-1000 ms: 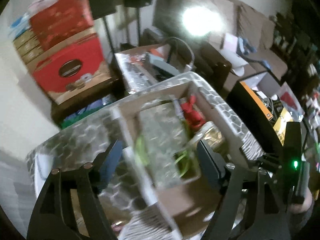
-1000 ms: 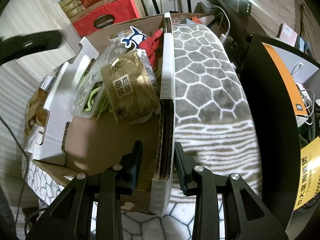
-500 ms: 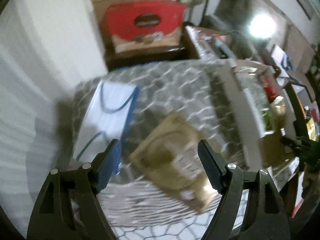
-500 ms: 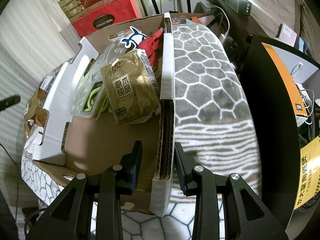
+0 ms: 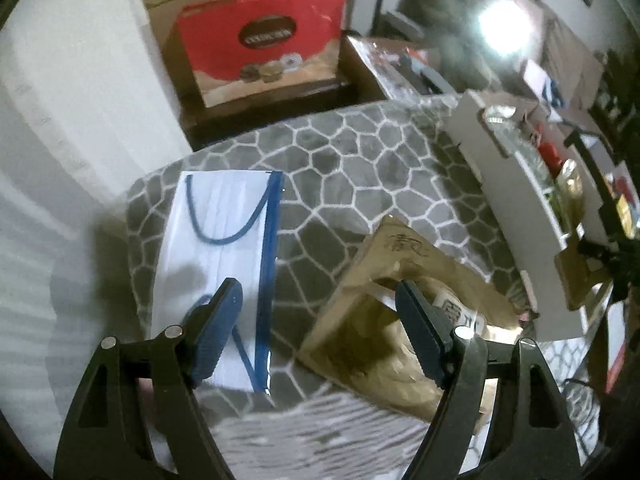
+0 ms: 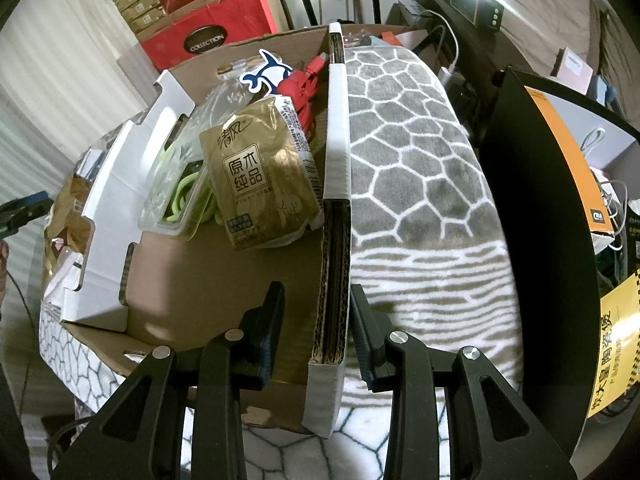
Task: Organize objects
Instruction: 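Move the left tool back to the remaining gold packages on the bed, then grasp the next gold foil tissue pack with the left tool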
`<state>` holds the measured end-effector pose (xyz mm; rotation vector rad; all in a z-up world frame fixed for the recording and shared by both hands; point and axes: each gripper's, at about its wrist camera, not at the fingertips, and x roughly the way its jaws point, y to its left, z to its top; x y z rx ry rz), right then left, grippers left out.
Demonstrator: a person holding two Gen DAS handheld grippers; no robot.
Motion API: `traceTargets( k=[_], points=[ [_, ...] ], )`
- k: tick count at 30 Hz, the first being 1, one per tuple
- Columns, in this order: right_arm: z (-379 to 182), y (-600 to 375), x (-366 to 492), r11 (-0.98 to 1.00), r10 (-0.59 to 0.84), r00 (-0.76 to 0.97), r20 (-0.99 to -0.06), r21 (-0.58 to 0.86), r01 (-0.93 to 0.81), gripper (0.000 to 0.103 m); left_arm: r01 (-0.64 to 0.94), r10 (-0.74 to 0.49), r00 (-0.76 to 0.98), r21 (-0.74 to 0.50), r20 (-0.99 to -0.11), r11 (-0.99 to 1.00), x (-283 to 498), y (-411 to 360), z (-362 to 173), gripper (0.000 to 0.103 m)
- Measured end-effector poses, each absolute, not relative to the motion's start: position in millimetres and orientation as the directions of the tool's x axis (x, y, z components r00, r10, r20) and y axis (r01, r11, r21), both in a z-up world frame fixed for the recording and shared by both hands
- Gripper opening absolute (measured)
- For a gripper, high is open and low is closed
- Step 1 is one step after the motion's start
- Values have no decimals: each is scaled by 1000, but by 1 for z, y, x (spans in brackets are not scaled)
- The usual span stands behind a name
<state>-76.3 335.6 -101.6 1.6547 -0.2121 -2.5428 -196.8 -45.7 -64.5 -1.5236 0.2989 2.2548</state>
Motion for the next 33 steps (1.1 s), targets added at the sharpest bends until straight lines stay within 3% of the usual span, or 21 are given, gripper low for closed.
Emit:
traceTargets(
  k=[5, 7, 9, 10, 15, 24, 28, 31, 33],
  points=[
    [-102, 335, -76, -985, -158, -401, -902, 169, 8, 34, -526, 214, -257, -50, -942, -849, -206, -31, -81, 76],
    [-102, 336, -75, -985, -159, -401, -902, 171, 6, 34, -538, 238, -213, -90, -948, -838, -208, -27, -87, 64],
    [-102, 336, -75, -985, -160, -402, -902, 172, 6, 34, -527, 299, -165, -172, -940, -832, -211, -29, -86, 39],
    [-102, 335, -76, -985, -160, -401, -902, 172, 7, 34, -524, 324, -144, -206, -935, -826, -211, -29, -85, 33],
    [-102, 335, -75, -985, -159, -401, -902, 170, 8, 34, -483, 292, -176, -176, -940, -858, -207, -31, -81, 15],
    [-102, 335, -75, -986, -158, -401, -902, 169, 8, 34, -57, 377, -257, -375, -890, -925, -192, -85, -86, 12],
    [-101, 336, -75, -985, -159, -401, -902, 170, 8, 34, 52, 385, -310, -420, -869, -906, -171, -104, -87, 13],
    [-101, 336, -75, -985, -158, -401, -902, 170, 8, 34, 96, 396, -305, -441, -866, -892, -160, -112, -90, 16],
    [-101, 335, -75, -985, -158, -401, -902, 170, 7, 34, 107, 397, -298, -443, -868, -890, -153, -114, -89, 26]
  ],
)
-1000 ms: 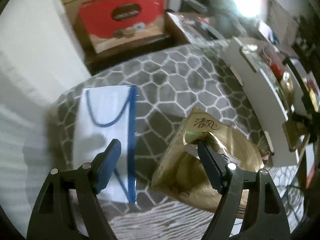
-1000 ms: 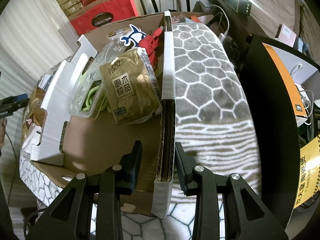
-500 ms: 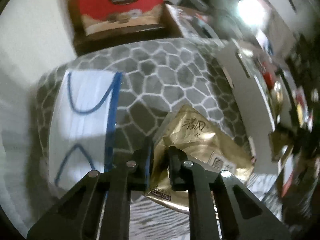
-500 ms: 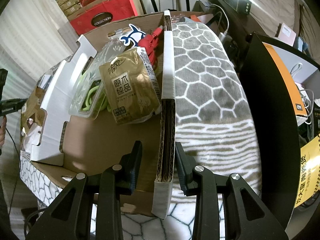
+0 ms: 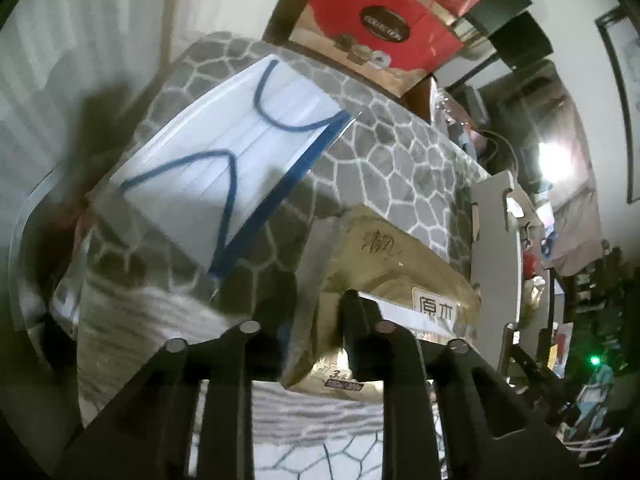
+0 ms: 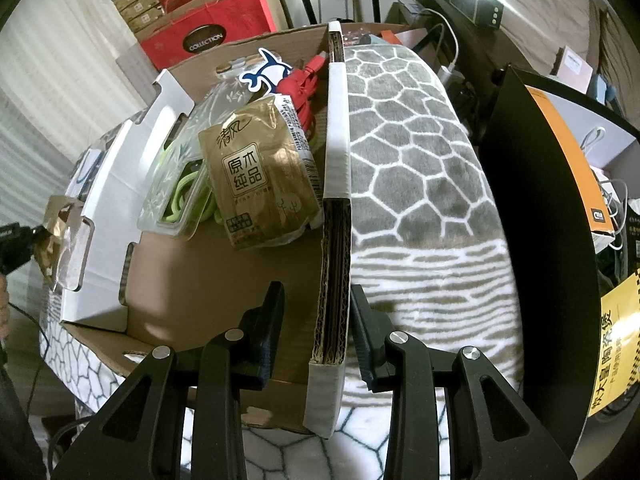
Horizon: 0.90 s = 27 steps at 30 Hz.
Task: Organize objects
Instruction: 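Grasp the next gold foil tissue pack with the left tool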
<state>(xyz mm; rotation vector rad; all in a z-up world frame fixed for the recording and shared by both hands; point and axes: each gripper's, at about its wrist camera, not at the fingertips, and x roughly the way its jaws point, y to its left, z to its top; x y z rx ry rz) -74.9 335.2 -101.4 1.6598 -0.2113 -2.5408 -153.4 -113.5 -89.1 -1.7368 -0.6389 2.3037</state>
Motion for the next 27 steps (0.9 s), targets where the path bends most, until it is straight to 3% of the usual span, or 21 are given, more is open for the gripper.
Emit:
traceTargets(
  k=[3, 8, 10, 12, 19, 22, 27],
  points=[
    [-101, 335, -75, -985, -158, -401, -902, 170, 6, 34, 61, 368, -293, -401, -883, -914, -152, -105, -84, 47],
    [-101, 336, -75, -985, -159, -403, -901, 171, 6, 34, -59, 269, -272, -263, -924, -963, -160, -90, -77, 49],
    [-101, 336, -75, -985, -159, -403, -901, 171, 6, 34, -91, 237, -263, -220, -935, -971, -162, -88, -79, 45],
    [-101, 336, -75, -985, -160, -404, -901, 172, 6, 34, -124, 228, -252, -202, -941, -971, -166, -85, -83, 30],
    [-101, 336, -76, -985, -159, -403, -901, 171, 7, 34, -205, 239, -249, -190, -939, -960, -170, -75, -80, 11],
    [-101, 335, -76, -985, -161, -405, -900, 173, 6, 34, -88, 339, -230, -327, -912, -941, -172, -91, -78, 9],
    [-101, 335, -77, -985, -158, -403, -901, 170, 8, 35, -19, 443, -215, -450, -870, -893, -168, -101, -76, 7]
  ],
)
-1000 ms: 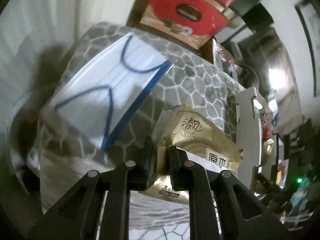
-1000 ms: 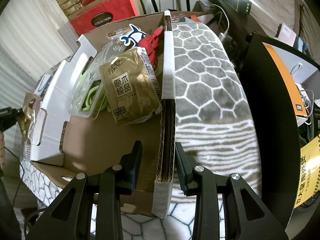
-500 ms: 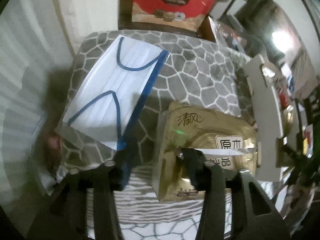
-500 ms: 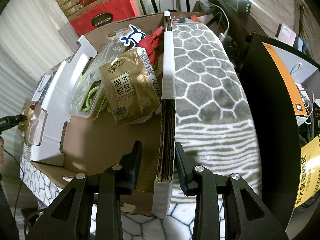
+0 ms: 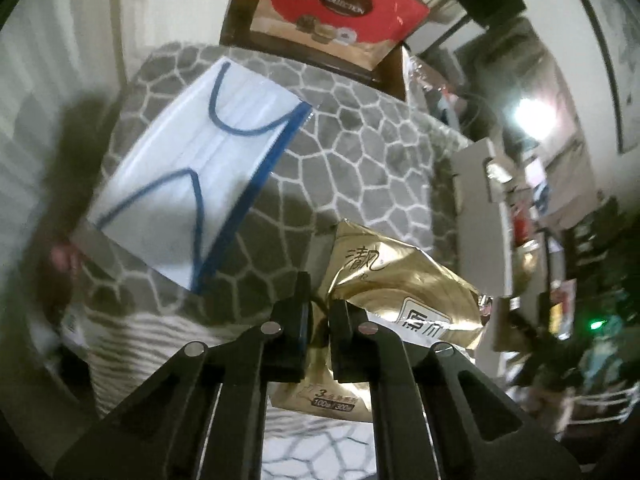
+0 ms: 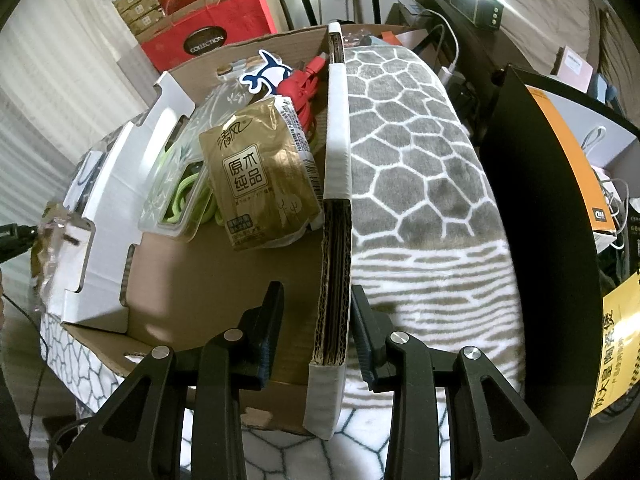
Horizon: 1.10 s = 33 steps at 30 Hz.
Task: Organize objects
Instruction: 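Grasp the next gold foil tissue pack with the left tool, then carry the gold tissue pack into the box held by the right tool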
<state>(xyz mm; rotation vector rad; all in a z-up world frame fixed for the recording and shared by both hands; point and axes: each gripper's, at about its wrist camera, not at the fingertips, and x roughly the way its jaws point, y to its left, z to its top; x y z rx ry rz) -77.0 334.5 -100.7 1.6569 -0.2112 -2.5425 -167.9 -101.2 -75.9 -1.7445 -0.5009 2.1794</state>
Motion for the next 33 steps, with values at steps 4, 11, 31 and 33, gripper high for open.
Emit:
traceTargets(
  k=[4, 11, 31, 33],
  points=[
    [-101, 334, -77, -985, -158, -403, -901, 170, 7, 35, -2, 510, -224, -523, -831, -852, -164, -101, -65, 7],
    [-69, 333, -70, -991, -115, -481, -869, 133, -3, 57, 1, 523, -278, -545, -806, -838, -157, -95, -45, 7],
    [-4, 230, -71, -904, -427, -481, -765, 345, 253, 60, 3, 527, -328, -559, -784, -829, -147, -28, -31, 7],
    [-6, 228, -71, -903, -428, -477, -768, 346, 253, 60, 3, 537, -327, -569, -778, -822, -146, -20, -29, 7]
  ],
)
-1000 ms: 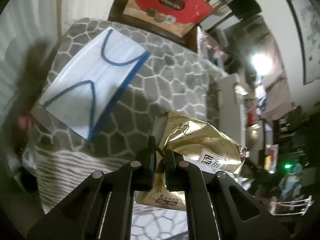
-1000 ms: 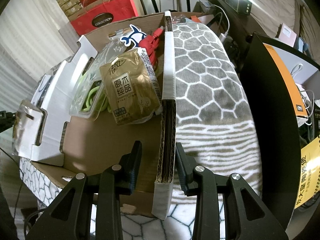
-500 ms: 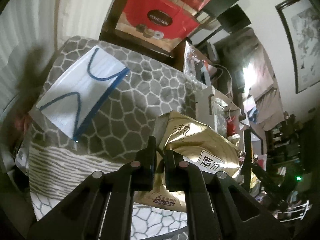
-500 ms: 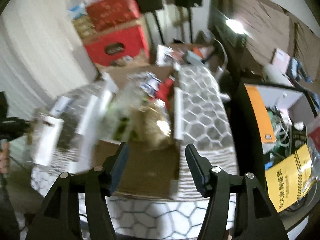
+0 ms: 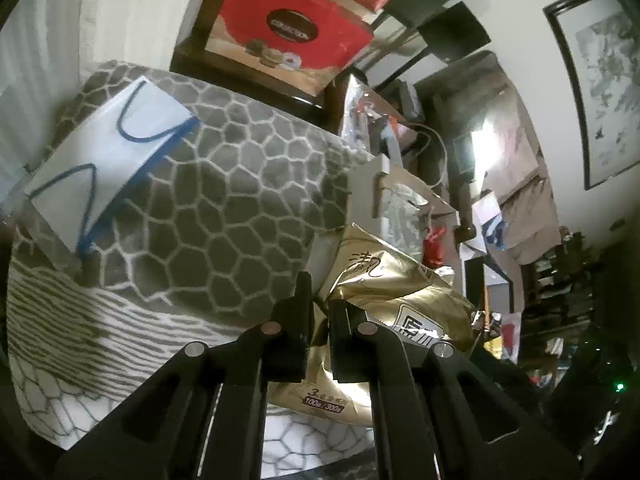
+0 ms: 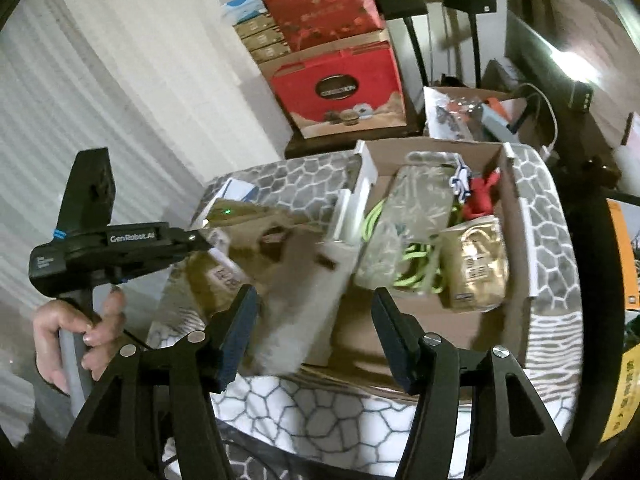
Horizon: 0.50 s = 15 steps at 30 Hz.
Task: Organize objects
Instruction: 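Carry the gold tissue pack into the box held by the right tool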
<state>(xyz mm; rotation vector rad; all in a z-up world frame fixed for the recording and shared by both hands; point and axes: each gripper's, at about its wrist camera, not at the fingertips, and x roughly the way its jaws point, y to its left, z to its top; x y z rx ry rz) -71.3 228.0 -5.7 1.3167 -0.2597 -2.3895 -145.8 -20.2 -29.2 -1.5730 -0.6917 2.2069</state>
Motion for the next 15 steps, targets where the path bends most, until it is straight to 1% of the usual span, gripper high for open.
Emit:
traceTargets(
  k=[3, 5, 8, 11, 15],
  points=[
    [-11, 229, -76, -911, -412, -469, -781, 337, 238, 60, -9, 557, -318, -585, -767, -811, -144, -6, -26, 7],
    [-13, 235, -77, -925, -379, -481, -791, 311, 216, 51, -22, 555, -322, -580, -767, -815, -141, 6, -22, 7],
    [-13, 257, -80, -933, -360, -496, -790, 313, 179, 43, -45, 573, -307, -590, -760, -806, -140, 22, -18, 9],
    [-11, 281, -81, -937, -346, -509, -788, 320, 143, 41, -89, 585, -271, -586, -764, -806, -138, 46, -17, 10],
    [-16, 307, -86, -953, -296, -517, -803, 283, 107, 41, -169, 573, -235, -547, -785, -820, -130, 83, -20, 13]
  ],
)
